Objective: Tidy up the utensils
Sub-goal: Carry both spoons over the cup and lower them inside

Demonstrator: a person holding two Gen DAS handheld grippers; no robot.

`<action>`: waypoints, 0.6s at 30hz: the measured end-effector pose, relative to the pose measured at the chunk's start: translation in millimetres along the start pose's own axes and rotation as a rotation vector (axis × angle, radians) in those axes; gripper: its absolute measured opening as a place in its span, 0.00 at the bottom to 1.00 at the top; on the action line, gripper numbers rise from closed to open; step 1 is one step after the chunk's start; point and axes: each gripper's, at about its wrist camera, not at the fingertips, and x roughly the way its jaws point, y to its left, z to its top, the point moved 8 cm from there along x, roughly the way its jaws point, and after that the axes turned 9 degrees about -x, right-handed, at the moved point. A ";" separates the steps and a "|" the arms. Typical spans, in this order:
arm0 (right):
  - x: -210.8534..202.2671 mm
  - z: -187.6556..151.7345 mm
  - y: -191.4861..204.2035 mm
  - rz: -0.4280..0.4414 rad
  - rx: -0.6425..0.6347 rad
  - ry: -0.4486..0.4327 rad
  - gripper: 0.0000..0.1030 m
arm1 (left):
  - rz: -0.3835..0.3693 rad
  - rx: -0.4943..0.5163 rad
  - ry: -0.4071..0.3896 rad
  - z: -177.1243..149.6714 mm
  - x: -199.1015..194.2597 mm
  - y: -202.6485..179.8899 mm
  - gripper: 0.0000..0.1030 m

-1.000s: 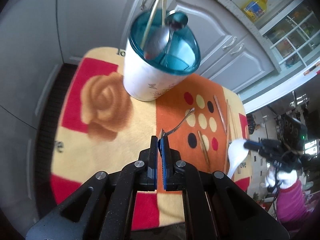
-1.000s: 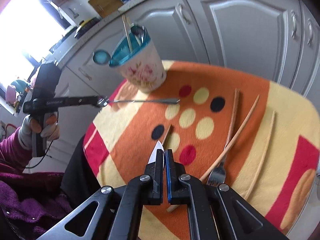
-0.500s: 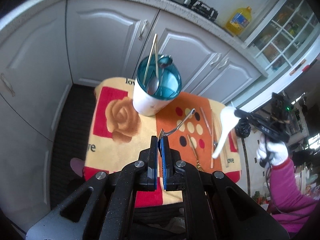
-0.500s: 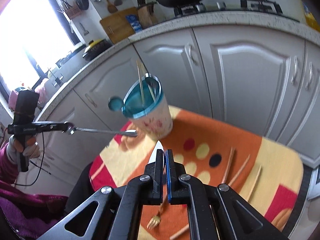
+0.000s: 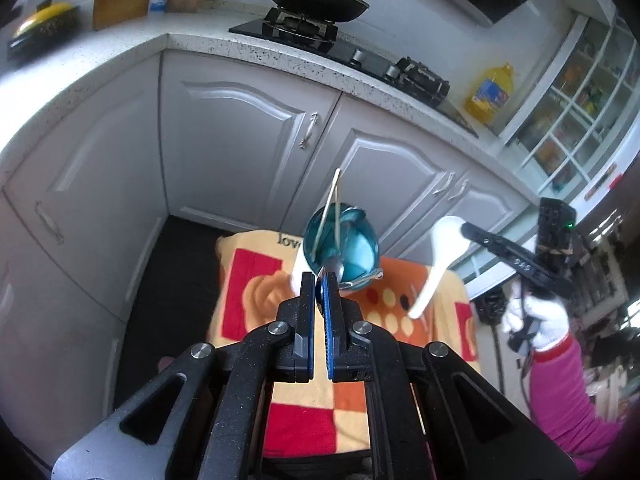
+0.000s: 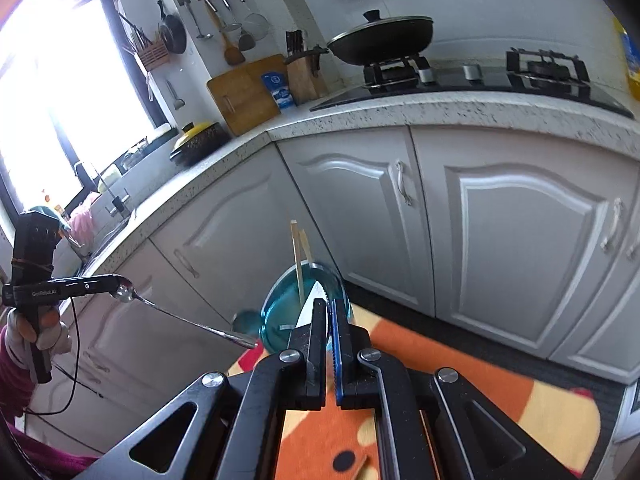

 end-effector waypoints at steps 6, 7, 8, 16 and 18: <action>14.7 19.6 -2.2 -0.025 -0.020 -0.002 0.02 | 0.011 -0.037 0.017 16.9 19.7 9.6 0.02; 17.2 23.4 -3.1 -0.027 -0.019 -0.005 0.02 | 0.016 -0.040 0.020 19.7 22.6 11.4 0.03; 19.5 27.2 -4.1 -0.028 -0.016 -0.010 0.02 | 0.027 -0.044 0.013 22.8 25.0 14.0 0.03; 42.8 43.3 -10.5 -0.044 -0.030 -0.001 0.02 | 0.002 -0.076 -0.019 49.3 33.5 15.6 0.03; 46.7 44.7 -12.7 -0.060 -0.037 -0.002 0.02 | 0.008 -0.076 -0.029 55.3 36.8 15.6 0.03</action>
